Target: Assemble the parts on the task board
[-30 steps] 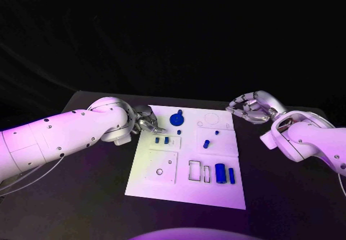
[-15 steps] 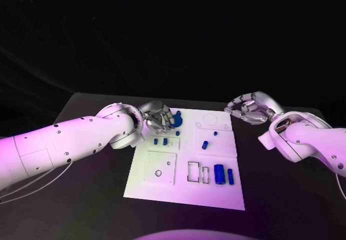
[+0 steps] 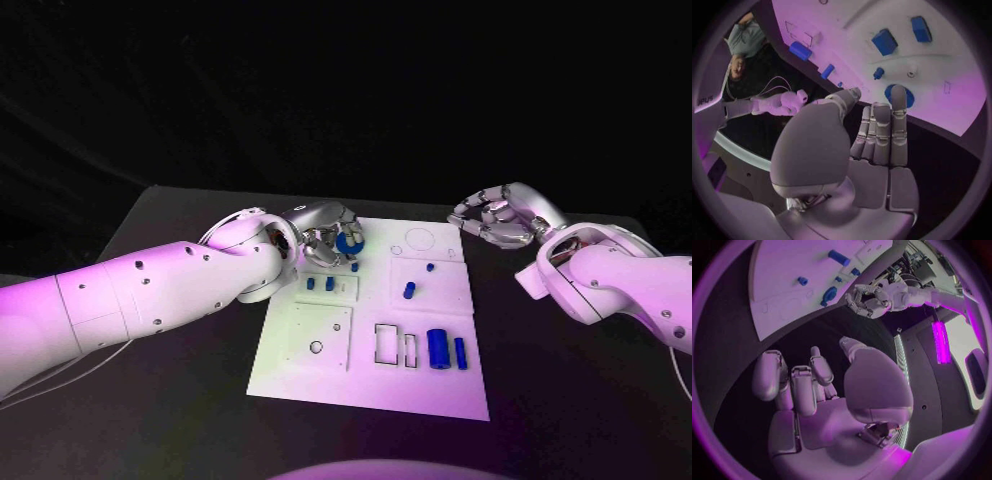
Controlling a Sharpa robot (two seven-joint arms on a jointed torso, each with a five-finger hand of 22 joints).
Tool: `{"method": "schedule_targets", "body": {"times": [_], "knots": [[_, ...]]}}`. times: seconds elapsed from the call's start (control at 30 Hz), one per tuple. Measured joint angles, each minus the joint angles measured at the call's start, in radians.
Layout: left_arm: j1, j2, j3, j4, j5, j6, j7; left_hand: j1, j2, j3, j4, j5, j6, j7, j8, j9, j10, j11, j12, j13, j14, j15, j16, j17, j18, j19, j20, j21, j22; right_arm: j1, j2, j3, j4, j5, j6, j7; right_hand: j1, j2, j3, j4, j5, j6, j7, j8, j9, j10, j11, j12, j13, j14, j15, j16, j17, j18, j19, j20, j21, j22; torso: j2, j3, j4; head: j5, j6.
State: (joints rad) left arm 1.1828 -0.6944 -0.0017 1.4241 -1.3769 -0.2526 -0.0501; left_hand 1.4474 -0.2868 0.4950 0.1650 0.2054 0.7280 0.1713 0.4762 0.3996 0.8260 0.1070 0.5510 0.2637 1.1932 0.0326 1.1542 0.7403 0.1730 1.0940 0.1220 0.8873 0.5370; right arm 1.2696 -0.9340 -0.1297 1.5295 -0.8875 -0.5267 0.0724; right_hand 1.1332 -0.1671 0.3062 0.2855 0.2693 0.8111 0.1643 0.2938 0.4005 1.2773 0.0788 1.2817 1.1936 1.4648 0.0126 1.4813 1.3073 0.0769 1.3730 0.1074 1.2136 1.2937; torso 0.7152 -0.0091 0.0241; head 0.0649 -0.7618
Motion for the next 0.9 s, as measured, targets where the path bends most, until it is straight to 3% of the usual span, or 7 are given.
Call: {"method": "schedule_targets", "body": {"times": [0.37, 0.9], "knots": [[-0.001, 0.041, -0.007, -0.043, -0.138, 0.043, -0.026, 0.0, 0.0, -0.052, 0.009, -0.006, 0.039, -0.01, -0.016, -0.047, 0.014, 0.0, -0.029, -0.059, 0.058, 0.0, 0.111, 0.079, 0.0, 0.009, 0.002, 0.042, 0.028, 0.0, 0.003, 0.0, -0.002, 0.001, -0.007, 0.003, 0.005, 0.005, -0.009, 0.002, 0.015, -0.007, 0.0, 0.0, -0.001, -0.007, 0.0, -0.008, -0.008, 0.0, 0.0, -0.004, 0.0, 0.0, -0.006, 0.001, -0.006, -0.005, 0.0, 0.0002, -0.0011, 0.002, 0.002], [-0.002, 0.086, -0.011, -0.094, -0.188, 0.131, -0.06, 0.02, 0.02, -0.018, 0.009, -0.006, 0.083, -0.014, -0.026, -0.081, 0.065, -0.003, -0.044, -0.1, 0.081, -0.002, 0.158, 0.101, -0.002, 0.021, 0.003, 0.096, 0.079, 0.0, 0.005, 0.0, 0.001, 0.002, -0.01, 0.006, 0.005, 0.005, -0.01, 0.002, 0.025, -0.007, 0.0, 0.004, -0.001, -0.024, 0.002, -0.024, -0.029, 0.0, 0.0, -0.014, 0.0, 0.0, -0.013, 0.002, -0.023, -0.016, 0.001, 0.0008, -0.0012, -0.001, -0.001]]}}
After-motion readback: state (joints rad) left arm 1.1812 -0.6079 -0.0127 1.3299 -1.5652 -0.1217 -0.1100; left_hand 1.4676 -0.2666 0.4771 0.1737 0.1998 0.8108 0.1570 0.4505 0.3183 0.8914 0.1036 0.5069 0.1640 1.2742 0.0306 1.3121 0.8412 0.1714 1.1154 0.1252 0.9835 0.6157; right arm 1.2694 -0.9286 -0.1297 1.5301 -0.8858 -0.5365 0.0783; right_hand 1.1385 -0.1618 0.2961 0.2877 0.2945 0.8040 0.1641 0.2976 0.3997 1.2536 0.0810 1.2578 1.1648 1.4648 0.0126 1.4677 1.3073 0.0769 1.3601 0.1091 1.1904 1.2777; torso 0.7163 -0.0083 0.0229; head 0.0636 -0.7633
